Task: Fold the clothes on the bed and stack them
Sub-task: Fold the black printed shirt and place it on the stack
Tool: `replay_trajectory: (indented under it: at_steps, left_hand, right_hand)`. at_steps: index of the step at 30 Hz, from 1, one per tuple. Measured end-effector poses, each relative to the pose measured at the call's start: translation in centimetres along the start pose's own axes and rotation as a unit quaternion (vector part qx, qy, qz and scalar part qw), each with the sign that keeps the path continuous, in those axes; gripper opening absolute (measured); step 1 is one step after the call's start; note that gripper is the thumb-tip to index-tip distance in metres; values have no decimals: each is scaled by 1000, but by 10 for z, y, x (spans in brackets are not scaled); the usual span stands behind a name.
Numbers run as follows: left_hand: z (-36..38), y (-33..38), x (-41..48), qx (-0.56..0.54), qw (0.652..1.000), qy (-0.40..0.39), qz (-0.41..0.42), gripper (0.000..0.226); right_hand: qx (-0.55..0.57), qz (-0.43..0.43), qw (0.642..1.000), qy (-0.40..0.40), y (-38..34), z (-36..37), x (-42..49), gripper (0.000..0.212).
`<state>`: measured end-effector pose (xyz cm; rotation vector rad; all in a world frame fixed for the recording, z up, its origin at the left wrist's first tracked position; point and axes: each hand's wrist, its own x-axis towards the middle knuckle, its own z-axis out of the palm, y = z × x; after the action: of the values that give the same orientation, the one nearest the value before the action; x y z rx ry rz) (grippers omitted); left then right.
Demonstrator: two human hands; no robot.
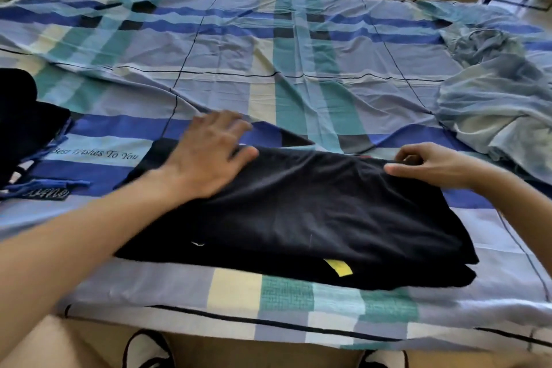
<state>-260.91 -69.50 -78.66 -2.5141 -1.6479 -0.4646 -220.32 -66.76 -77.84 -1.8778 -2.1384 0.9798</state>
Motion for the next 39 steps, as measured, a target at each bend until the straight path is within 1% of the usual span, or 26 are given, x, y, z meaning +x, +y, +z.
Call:
replay_trajectory:
  at_steps: [2,4,6,8,9,11,12,14,16,17,19,20,21,22,23,24,25,28,29,30,31,32,33,34,36,39]
  left_hand:
    - [4,43,-5,-52,996,-5,73,64]
    - [16,65,-13,-42,990,-73,114,76]
    - [34,68,-24,-10,979,-171,108,93]
    - [45,65,-28,10,968,-228,99,105]
    - [46,65,-29,13,967,-236,98,110]
    - [44,69,-29,4,969,-229,94,117]
    - [43,72,-30,-8,971,-217,101,117]
    - [41,81,-38,-31,969,-197,146,110]
    - [37,92,-47,-62,956,-209,193,97]
    - [31,99,-48,-110,948,-227,192,89]
    - [17,111,-41,-277,928,-218,123,72]
    - [8,114,-34,-392,898,-191,55,65]
    - [-3,116,-26,-509,843,-172,-29,61]
    - [-16,116,-17,-600,774,-170,-106,58]
    - [-27,112,-9,-656,714,-182,-162,60]
    - [-37,108,-4,-685,674,-202,-190,65]
    - [-46,103,0,-707,644,-215,-196,68]
    - [-71,85,0,-780,544,-202,-233,63]
    - [-76,77,-2,-790,524,-199,-248,53]
    - [-79,69,-5,-784,529,-205,-253,41]
    - [-78,60,-8,-756,564,-214,-254,25]
    - [-76,49,-11,-714,614,-211,-262,14]
    - [-73,37,-15,-668,662,-196,-277,16]
    - [-73,27,-19,-630,697,-179,-294,22]
    - [-77,12,-26,-588,727,-151,-320,29]
    - [-88,-15,-33,-573,733,-105,-352,39]
  right_hand:
    - [9,15,998,-64,3,-11,-6,57]
    - [-2,24,994,-107,3,-18,-13,42]
    - [29,27,992,-120,-1,-20,-18,34]
    - [78,29,989,-126,-5,-22,-25,26]
    - [110,33,984,-133,-5,-23,-29,29]
    - [165,47,971,-164,-1,-24,-36,51]
    - [188,57,964,-180,2,-25,-39,59]
    - [230,60,952,-192,-1,-24,-42,60]
    - [278,47,943,-176,-8,-23,-44,65]
    - [304,39,939,-153,-14,-24,-45,72]
    - [350,16,932,-97,-35,-24,-46,75]
    - [372,3,925,-76,-50,-23,-47,66]
    - [388,-12,919,-68,-66,-20,-49,51]
    - [419,-23,905,-66,-81,-17,-50,31]
    - [453,-32,888,-72,-95,-13,-49,15]
    - [488,-43,867,-95,-109,-8,-49,12]
    - [517,-65,842,-138,-121,-2,-47,18]
    - [555,-109,791,-233,-149,20,-37,76]
    - [557,-115,782,-254,-154,28,-34,77]
    - [550,-120,783,-266,-162,36,-31,74]
    - [541,-124,787,-271,-165,42,-29,70]
    - [534,-128,789,-277,-167,46,-27,67]
    - [528,-133,790,-283,-168,49,-25,65]
    - [519,-136,794,-285,-167,51,-23,63]
    - [483,-141,821,-269,-164,53,-22,55]
    - [392,-144,887,-199,-154,56,-24,50]
